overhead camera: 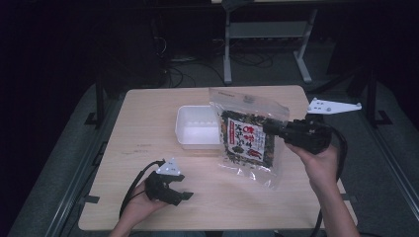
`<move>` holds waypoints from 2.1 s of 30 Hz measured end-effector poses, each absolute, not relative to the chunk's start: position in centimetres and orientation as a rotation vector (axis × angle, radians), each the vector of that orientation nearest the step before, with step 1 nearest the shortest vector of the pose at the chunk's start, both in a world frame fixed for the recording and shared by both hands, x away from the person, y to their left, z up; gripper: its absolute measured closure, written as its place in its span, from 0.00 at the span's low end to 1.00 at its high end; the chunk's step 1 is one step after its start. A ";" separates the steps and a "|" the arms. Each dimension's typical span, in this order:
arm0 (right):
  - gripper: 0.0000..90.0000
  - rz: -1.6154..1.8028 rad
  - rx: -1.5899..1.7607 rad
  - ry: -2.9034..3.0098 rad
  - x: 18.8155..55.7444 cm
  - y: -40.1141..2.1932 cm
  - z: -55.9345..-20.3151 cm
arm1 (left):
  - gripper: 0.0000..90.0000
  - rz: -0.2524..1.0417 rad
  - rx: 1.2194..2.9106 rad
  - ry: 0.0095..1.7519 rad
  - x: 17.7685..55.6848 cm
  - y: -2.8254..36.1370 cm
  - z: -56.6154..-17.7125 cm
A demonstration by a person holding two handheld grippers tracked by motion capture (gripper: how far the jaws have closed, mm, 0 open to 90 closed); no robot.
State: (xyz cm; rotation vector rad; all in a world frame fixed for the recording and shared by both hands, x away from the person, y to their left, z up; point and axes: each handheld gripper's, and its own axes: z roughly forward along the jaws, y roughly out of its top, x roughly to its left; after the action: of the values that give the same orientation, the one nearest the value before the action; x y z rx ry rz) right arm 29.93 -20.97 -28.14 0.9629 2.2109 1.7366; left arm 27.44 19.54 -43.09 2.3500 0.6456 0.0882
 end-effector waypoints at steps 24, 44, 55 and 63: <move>0.86 1.750 0.925 2.117 34.9 -15.8 -25.0 | 0.29 0.105 2.340 0.664 27.0 20.9 -43.2; 0.86 1.702 0.936 2.080 39.5 -11.5 -25.5 | 0.29 0.109 2.341 0.671 27.1 21.4 -43.3; 0.86 1.719 0.976 2.034 41.4 -9.3 -27.3 | 0.28 0.122 2.350 0.674 27.3 21.5 -43.5; 0.86 1.684 0.984 2.025 42.1 -8.2 -28.2 | 0.28 0.119 2.339 0.683 27.4 21.8 -43.5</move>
State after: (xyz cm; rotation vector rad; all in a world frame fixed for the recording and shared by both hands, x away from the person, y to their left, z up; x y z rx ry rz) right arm 42.10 -8.22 -28.17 0.9845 2.0251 1.6837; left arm 27.37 21.75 -43.45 2.3387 0.6826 0.1186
